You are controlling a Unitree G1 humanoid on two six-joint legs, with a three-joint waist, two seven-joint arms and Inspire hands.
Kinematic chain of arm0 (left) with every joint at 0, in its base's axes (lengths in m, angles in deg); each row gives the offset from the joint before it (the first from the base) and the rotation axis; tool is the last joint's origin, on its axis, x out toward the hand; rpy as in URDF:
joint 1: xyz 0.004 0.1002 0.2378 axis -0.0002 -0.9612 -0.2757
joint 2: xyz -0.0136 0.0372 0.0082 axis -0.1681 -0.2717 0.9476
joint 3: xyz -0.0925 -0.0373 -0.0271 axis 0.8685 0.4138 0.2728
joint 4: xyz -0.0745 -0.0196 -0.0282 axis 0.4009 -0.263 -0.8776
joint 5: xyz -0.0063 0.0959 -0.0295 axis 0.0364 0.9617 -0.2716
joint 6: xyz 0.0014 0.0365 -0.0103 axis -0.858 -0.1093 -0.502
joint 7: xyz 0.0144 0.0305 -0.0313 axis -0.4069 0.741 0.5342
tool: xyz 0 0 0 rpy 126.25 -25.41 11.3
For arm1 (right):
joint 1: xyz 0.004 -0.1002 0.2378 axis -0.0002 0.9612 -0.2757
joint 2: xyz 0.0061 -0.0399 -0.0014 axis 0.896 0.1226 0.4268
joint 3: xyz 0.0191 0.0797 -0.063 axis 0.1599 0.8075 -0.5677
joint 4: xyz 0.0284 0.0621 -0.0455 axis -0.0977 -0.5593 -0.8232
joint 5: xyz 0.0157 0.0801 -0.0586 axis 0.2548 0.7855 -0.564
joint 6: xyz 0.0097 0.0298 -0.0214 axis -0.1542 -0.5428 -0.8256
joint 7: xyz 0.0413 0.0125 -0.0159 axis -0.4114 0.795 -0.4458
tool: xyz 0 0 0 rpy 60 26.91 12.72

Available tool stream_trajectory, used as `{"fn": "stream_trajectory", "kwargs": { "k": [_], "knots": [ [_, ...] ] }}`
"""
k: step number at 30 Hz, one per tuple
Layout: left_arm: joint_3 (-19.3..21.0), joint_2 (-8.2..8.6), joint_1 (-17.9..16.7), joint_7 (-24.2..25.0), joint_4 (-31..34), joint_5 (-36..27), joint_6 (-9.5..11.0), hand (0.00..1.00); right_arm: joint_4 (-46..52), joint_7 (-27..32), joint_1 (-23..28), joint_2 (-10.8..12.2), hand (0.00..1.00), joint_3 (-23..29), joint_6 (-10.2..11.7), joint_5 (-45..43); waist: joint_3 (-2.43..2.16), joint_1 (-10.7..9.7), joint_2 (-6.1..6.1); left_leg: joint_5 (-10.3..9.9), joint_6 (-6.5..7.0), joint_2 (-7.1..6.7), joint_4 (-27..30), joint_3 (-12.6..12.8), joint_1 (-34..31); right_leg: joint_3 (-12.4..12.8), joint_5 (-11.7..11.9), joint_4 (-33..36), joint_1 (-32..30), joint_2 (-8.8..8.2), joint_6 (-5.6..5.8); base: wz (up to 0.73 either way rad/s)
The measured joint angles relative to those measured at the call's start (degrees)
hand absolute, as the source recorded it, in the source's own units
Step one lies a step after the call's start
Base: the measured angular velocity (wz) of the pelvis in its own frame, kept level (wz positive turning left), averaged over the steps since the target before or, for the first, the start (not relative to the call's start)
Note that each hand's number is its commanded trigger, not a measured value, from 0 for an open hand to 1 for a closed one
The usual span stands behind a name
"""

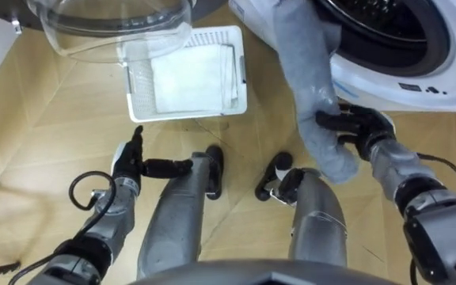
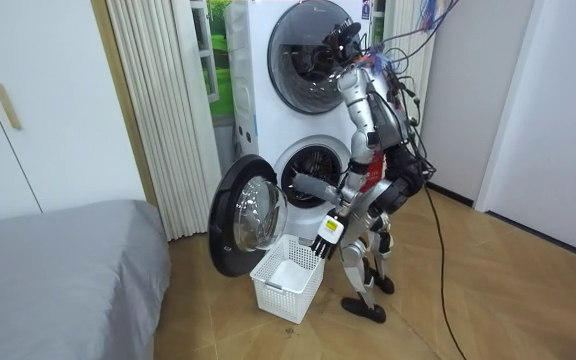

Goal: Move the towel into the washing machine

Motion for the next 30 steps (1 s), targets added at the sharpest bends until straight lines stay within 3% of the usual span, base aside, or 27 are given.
{"fn": "stream_trajectory", "kwargs": {
  "k": [3,7,9,11,12,15,16,19,27,30],
  "knots": [
    [0.0,-0.75,-1.4,-0.5,2.7,0.0,0.0,0.0,-0.1,-2.2,-1.7,-2.5,1.0,0.1,-1.6,9.0,-0.03,0.1,-0.51,0.0,0.15,-0.38,0.7,0.4,-0.8,1.4,0.0,1.6,-1.5,-0.46,0.0,0.0],
    [0.1,-0.9,-2.1,-0.6,4.2,0.0,-0.3,0.0,0.1,-3.4,-2.9,-4.1,1.0,2.3,-2.5,20.3,-0.1,0.3,-0.7,0.0,0.23,-0.4,1.5,0.5,-0.8,1.4,0.0,2.4,-1.6,-0.71,0.0,0.0],
    [0.1,-2.36,-4.3,-0.9,7.5,0.0,-0.8,0.0,1.0,-3.4,-3.7,-5.6,1.0,3.6,-3.0,28.2,-0.1,1.0,-1.71,0.1,0.3,-0.38,1.6,1.2,-1.0,1.9,0.0,2.8,-2.3,-0.82,0.0,-0.09],
    [0.2,-2.62,-4.8,-2.3,8.3,-0.1,-1.0,0.0,1.7,-2.4,-4.3,-7.0,1.0,5.3,-3.1,32.4,-0.07,1.4,-2.06,0.2,0.51,-0.38,1.8,1.5,-1.1,2.1,-0.1,2.9,-2.4,-0.96,-0.17,-0.04],
    [0.2,-2.65,-5.3,-3.2,9.1,-0.1,-1.2,0.0,1.7,-2.1,-4.9,-7.6,1.0,6.5,-4.6,34.8,-0.1,1.4,-2.26,0.2,0.58,-0.46,2.1,1.7,-1.0,2.2,-0.1,3.4,-2.4,-1.21,-0.21,0.0],
    [0.8,-2.85,-5.8,-3.7,9.9,-0.4,-1.2,0.0,2.8,0.7,-5.6,-7.5,1.0,7.2,-6.1,37.2,-0.19,1.4,-3.17,0.4,0.82,-0.62,2.8,2.0,-1.2,2.8,-0.3,3.9,-2.6,-1.41,-0.33,0.0],
    [1.3,-3.03,-6.0,-3.7,10.3,-0.8,-1.2,0.0,3.7,1.6,-5.8,-7.6,0.0,7.5,-6.7,37.6,-0.23,1.4,-3.57,0.4,0.88,-0.7,3.0,2.1,-1.4,2.9,-0.3,4.2,-2.9,-1.55,-0.36,0.0],
    [2.8,-3.38,-7.3,-4.8,11.3,-1.3,-1.1,0.0,4.3,5.0,-7.6,-7.6,0.0,11.2,-9.4,43.0,-0.16,0.6,-4.48,0.3,1.14,-1.26,4.6,1.8,-2.5,2.1,-1.0,5.6,-3.7,-2.99,-0.48,0.15],
    [6.7,-2.49,-11.2,-10.6,11.5,-0.2,-1.8,0.0,4.4,16.6,-12.4,-7.6,0.0,20.1,-10.1,50.6,-0.21,-0.6,-4.39,-0.1,2.85,-3.02,7.5,1.9,-4.2,1.6,-1.8,9.2,-5.2,-5.74,0.48,0.11],
    [6.9,-1.97,-11.9,-12.7,11.2,0.7,-2.3,0.0,4.2,20.5,-13.7,-7.6,0.0,23.2,-8.9,52.8,-0.29,-0.5,-4.16,-0.1,3.37,-3.63,7.7,1.8,-4.3,1.9,-2.1,9.6,-5.3,-6.25,1.1,0.07]
  ]
}}
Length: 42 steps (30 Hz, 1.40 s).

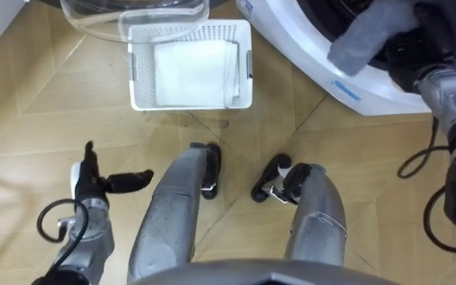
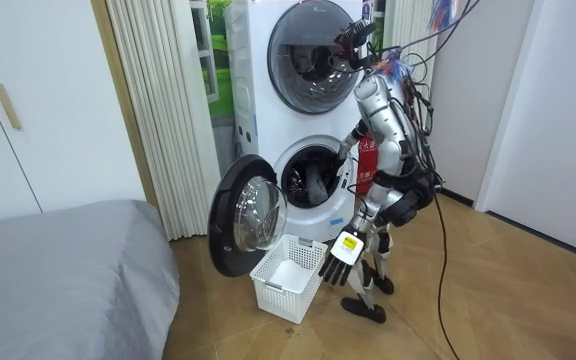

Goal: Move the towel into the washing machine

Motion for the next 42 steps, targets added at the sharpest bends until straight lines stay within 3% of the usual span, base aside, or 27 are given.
{"fn": "stream_trajectory", "kwargs": {
  "k": [3,6,15,18,25,28,31,33,34,36,39,42],
  "knots": [
    [-0.1,0.41,-0.2,-1.2,0.0,0.1,-0.4,0.0,0.0,1.7,-0.5,0.0,0.0,1.2,0.7,0.3,-0.03,0.1,0.23,0.0,0.25,-0.16,0.1,0.0,-0.1,0.2,0.1,0.0,-0.1,-0.08,0.26,0.0],
    [-0.1,0.74,-0.2,-1.7,0.0,0.2,-1.2,0.0,0.0,2.9,-0.9,0.0,0.0,1.3,1.6,0.3,-0.39,0.1,1.0,0.0,0.31,-0.38,0.0,0.0,0.0,0.4,0.0,0.1,-0.1,-0.16,0.45,0.0],
    [-0.2,1.04,-0.2,-1.5,0.0,1.6,-2.5,0.0,0.0,3.8,-1.1,0.0,0.0,1.3,2.2,0.5,-0.39,0.0,2.04,0.0,0.32,-0.79,-0.2,0.0,0.7,0.7,-0.4,0.5,0.4,-0.47,0.8,0.02],
    [-0.2,1.37,0.0,-1.1,-1.1,1.8,-2.7,0.0,0.0,3.3,-1.1,0.0,0.0,1.5,2.8,1.4,-0.45,0.1,2.82,0.0,0.37,-0.8,-0.7,0.0,1.0,0.9,-0.3,-0.1,0.7,-0.12,0.99,0.0],
    [-0.1,1.48,0.1,1.3,-2.9,2.3,-2.9,0.0,0.2,-0.7,1.2,0.8,0.0,1.6,4.5,1.8,-0.42,0.5,3.09,0.2,0.45,-0.74,-2.6,-0.1,2.3,0.9,0.1,-2.1,2.0,0.73,1.25,-0.01],
    [-0.2,1.45,0.2,3.0,-3.7,2.4,-3.2,0.0,0.1,-5.6,5.0,2.0,0.0,1.1,4.9,1.5,-0.4,0.8,3.69,0.2,0.3,0.13,-4.6,-0.5,4.3,0.5,1.2,-5.7,4.6,2.74,1.5,-0.11],
    [-0.1,1.47,0.9,4.6,-7.4,2.3,-3.5,0.0,-0.3,-11.3,10.4,2.9,0.0,-2.7,5.4,-1.3,-0.42,0.8,3.81,0.4,0.08,0.18,-7.6,-0.8,7.2,0.0,1.7,-8.8,7.7,3.59,1.63,-0.01],
    [-0.1,1.45,1.1,5.1,-9.3,2.4,-3.2,0.0,-1.5,-14.3,16.7,4.2,0.0,-5.1,6.5,-9.1,-0.82,0.3,4.46,0.6,-0.31,0.22,-9.8,-2.3,9.4,-1.8,2.0,-11.6,11.2,4.41,1.86,0.22],
    [-0.1,1.45,1.2,5.1,-10.0,2.5,-3.0,0.0,-2.7,-14.6,18.1,4.7,0.0,-5.6,7.1,-11.6,-0.83,0.2,4.48,0.6,-0.34,0.26,-10.3,-2.5,10.1,-2.1,2.0,-12.3,12.0,4.56,1.86,0.18],
    [-0.2,1.61,1.4,5.6,-12.3,2.7,-2.6,0.0,-7.4,-15.4,24.4,5.7,0.0,-8.3,8.8,-22.0,-1.36,-0.1,5.43,0.6,-0.5,0.77,-11.7,-3.1,12.3,-2.0,2.3,-15.5,15.3,6.19,2.39,0.03],
    [-0.1,1.32,2.2,6.3,-15.6,4.0,-2.4,0.0,-10.3,-15.3,31.2,6.1,0.0,-14.5,8.8,-37.1,-1.79,-0.2,6.09,0.6,-0.58,1.14,-14.2,-2.9,15.9,-1.6,2.7,-18.6,18.9,7.21,2.84,-0.14],
    [-0.1,1.24,2.6,6.9,-15.9,5.1,-2.3,0.0,-11.1,-15.3,34.4,6.4,0.0,-18.6,8.8,-46.1,-2.11,-0.6,6.7,0.6,-0.62,1.44,-15.2,-2.9,18.1,-1.6,3.0,-20.5,21.3,7.93,2.99,-0.15]
  ]
}}
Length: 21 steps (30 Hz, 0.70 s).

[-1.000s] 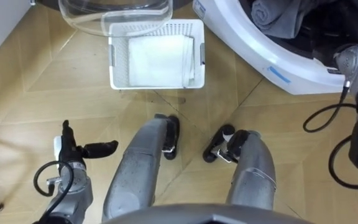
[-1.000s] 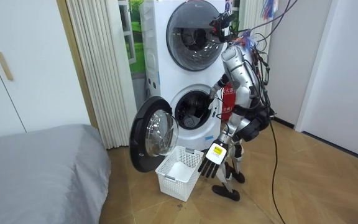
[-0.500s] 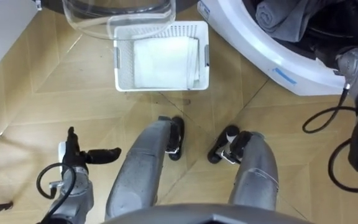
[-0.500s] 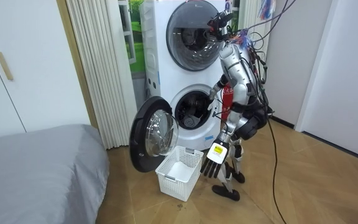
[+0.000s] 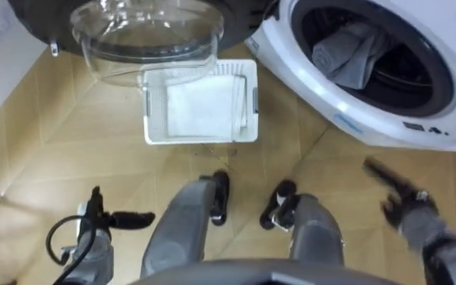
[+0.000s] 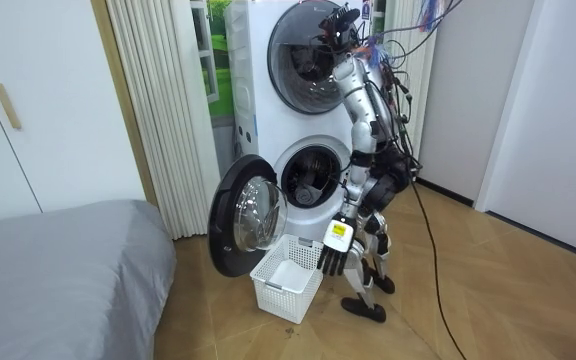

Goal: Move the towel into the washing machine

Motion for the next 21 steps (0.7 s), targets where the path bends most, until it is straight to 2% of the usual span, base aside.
{"fn": "stream_trajectory", "kwargs": {
  "k": [3,6,12,15,19,21],
  "knots": [
    [0.0,-0.03,1.1,2.2,-1.7,0.0,0.4,0.0,-0.4,-0.1,0.9,2.1,0.0,-0.8,0.0,-8.5,0.05,-0.9,0.67,-0.2,-1.12,0.55,-2.3,0.1,3.8,-0.6,0.3,-2.0,3.6,0.85,-0.07,-0.03],
    [0.0,0.06,0.9,4.4,-4.2,1.0,0.9,0.0,-0.5,-0.7,1.0,4.4,0.0,-2.0,1.0,-15.6,0.11,-1.4,0.96,0.7,-2.11,0.69,-6.4,0.2,9.2,-0.7,1.2,-5.3,8.5,1.88,-0.28,-0.01],
    [1.1,0.12,-0.2,4.5,-6.5,4.3,-0.2,0.0,-0.1,-2.1,2.6,4.4,0.0,-4.2,1.1,-19.4,-0.19,-1.5,1.41,1.9,-3.42,0.86,-11.4,0.4,14.9,-0.6,1.3,-8.1,12.8,2.86,-0.29,-0.02],
    [3.2,0.16,-1.1,4.6,-6.6,6.2,-0.2,0.0,-0.1,-3.5,2.7,4.4,0.0,-4.1,1.1,-20.8,-0.32,-2.4,1.25,2.8,-4.13,0.96,-14.3,0.6,17.8,-0.6,1.3,-8.8,14.7,3.23,-0.33,0.0],
    [6.2,0.3,-2.2,5.5,-7.1,7.4,-0.4,0.0,0.1,-5.6,5.1,4.5,0.0,-3.3,0.4,-20.9,-0.59,-2.8,1.02,3.2,-4.78,1.28,-18.3,0.8,24.5,-0.9,1.3,-14.3,22.2,4.93,-0.32,0.03],
    [6.7,0.64,-3.2,5.8,-6.4,8.7,-0.9,0.0,0.2,-5.7,6.0,5.1,0.0,-2.2,-0.1,-21.5,-0.78,-3.9,0.86,3.4,-5.03,1.34,-19.6,0.6,27.8,-2.1,1.6,-17.4,26.5,5.4,-0.09,0.19]
  ]
}}
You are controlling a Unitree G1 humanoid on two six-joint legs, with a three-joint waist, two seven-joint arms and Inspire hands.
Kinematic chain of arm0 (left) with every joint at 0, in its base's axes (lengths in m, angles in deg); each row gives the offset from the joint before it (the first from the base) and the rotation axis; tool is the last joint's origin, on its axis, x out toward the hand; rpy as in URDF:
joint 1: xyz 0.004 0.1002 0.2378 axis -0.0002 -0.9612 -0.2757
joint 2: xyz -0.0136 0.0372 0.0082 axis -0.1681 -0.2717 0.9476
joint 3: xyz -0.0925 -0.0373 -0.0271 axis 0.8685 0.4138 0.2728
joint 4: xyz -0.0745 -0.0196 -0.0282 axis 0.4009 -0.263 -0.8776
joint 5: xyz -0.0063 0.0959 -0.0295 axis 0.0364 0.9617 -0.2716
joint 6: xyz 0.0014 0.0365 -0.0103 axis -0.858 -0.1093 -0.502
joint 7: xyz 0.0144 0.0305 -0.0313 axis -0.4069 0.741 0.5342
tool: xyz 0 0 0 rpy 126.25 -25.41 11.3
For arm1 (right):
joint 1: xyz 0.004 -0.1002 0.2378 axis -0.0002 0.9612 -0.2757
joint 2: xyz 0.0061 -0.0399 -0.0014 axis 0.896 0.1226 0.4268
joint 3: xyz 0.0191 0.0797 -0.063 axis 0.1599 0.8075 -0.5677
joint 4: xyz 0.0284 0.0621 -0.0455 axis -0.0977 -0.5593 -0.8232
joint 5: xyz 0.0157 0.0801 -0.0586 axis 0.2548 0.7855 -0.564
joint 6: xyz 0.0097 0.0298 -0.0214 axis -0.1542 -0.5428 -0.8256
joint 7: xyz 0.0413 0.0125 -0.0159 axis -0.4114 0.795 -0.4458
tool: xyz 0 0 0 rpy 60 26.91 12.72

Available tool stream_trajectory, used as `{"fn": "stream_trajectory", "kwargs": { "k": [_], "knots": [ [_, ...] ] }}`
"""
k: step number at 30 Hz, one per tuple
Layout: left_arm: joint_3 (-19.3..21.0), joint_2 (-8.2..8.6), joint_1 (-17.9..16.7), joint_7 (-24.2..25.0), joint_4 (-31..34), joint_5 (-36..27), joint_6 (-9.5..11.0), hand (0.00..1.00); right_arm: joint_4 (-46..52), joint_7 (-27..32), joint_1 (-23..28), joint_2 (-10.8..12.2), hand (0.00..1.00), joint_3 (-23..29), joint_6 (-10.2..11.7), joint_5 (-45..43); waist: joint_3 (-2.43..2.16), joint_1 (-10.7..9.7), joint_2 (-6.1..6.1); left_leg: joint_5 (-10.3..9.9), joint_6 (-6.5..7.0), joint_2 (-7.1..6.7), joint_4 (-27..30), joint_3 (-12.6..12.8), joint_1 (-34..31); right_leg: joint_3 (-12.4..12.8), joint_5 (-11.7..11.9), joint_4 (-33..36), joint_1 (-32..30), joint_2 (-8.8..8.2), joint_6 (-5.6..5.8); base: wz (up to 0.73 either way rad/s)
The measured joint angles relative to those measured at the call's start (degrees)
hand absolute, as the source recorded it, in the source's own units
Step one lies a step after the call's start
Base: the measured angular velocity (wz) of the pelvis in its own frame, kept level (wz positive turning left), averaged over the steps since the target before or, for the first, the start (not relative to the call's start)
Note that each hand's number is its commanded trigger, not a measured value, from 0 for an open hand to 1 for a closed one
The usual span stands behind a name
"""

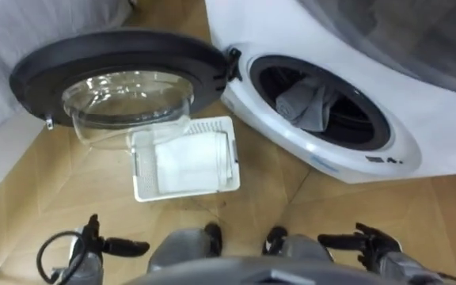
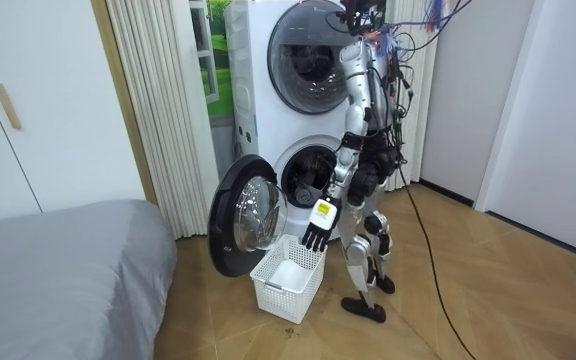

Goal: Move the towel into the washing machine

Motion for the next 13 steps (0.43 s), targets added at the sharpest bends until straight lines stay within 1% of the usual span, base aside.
{"fn": "stream_trajectory", "kwargs": {
  "k": [1,2,3,4,6,8,10,11,12,13],
  "knots": [
    [0.2,0.14,-0.3,0.1,0.2,0.4,-0.1,0.0,0.0,0.0,0.2,0.3,0.0,0.6,0.0,-0.6,-0.1,-0.2,-0.1,0.0,-0.02,0.0,-0.3,0.0,0.7,-0.2,0.1,-0.7,1.1,0.21,0.1,0.22],
    [0.2,0.32,-1.0,0.3,0.2,1.6,-0.2,0.0,0.0,-0.1,0.8,0.9,0.0,1.5,-0.1,-2.1,-0.39,-0.4,-0.27,0.1,-0.17,0.02,-1.4,0.0,2.4,-0.1,0.3,-2.1,3.1,0.74,0.34,0.12],
    [0.2,0.36,-1.2,0.5,0.3,2.1,-0.4,0.0,0.0,-0.1,1.0,1.1,0.0,2.0,-0.1,-2.7,-0.66,-0.5,-0.44,0.2,-0.27,-0.02,-1.8,0.0,3.3,-0.1,0.4,-2.8,3.9,0.89,0.37,0.07],
    [0.2,0.37,-1.5,0.8,0.4,2.6,-0.5,0.0,-0.1,-0.4,1.3,1.4,0.0,2.5,0.0,-3.8,-0.8,-0.6,-0.63,0.3,-0.39,-0.08,-2.4,-0.2,4.9,-0.1,0.6,-4.0,5.8,1.16,0.58,0.0],
    [0.5,0.41,-2.0,1.0,0.9,3.5,-0.8,0.0,-0.1,-1.0,1.6,1.5,0.0,3.1,0.0,-4.2,-0.89,-0.5,-0.77,0.3,-0.4,-0.12,-3.5,-0.3,7.0,0.0,0.8,-5.9,8.3,1.6,0.86,0.05],
    [2.4,0.82,-2.2,1.2,1.0,3.8,-1.6,0.0,0.0,-1.2,1.9,1.6,0.0,3.1,0.0,-4.4,-0.85,-0.5,-0.81,0.3,-0.52,-0.32,-4.7,-0.7,9.3,0.2,0.9,-7.6,11.0,1.89,1.0,0.06],
    [3.1,0.96,-2.2,2.1,0.9,3.8,-2.5,0.0,0.2,-1.5,2.4,1.7,0.0,3.2,-0.1,-4.4,-0.77,-0.7,-0.75,0.6,-0.85,-0.41,-5.8,-1.1,11.1,0.3,0.9,-8.0,12.4,2.02,0.99,0.07],
    [3.5,1.0,-2.2,2.8,0.8,3.7,-3.1,0.0,1.2,-1.9,3.2,1.9,0.0,3.7,-0.3,-4.4,-0.81,-0.8,-0.78,0.6,-0.85,-0.45,-6.2,-1.3,11.9,0.9,0.9,-8.6,13.1,2.19,0.99,0.09],
    [3.5,1.01,-2.2,3.6,0.7,3.7,-3.7,0.0,1.7,-2.1,3.5,2.2,0.0,4.3,-0.3,-4.4,-0.71,-1.1,-0.73,0.6,-0.85,-0.38,-6.3,-2.1,12.4,1.9,0.9,-8.5,13.3,2.38,0.99,0.09],
    [3.5,1.02,-2.0,3.9,0.7,3.7,-4.0,0.0,1.8,-2.2,3.6,2.3,0.0,4.3,-0.3,-4.4,-0.58,-1.3,-0.69,0.6,-0.85,-0.32,-6.4,-2.8,12.7,2.3,0.9,-8.4,13.3,2.49,0.99,0.0]
  ]
}}
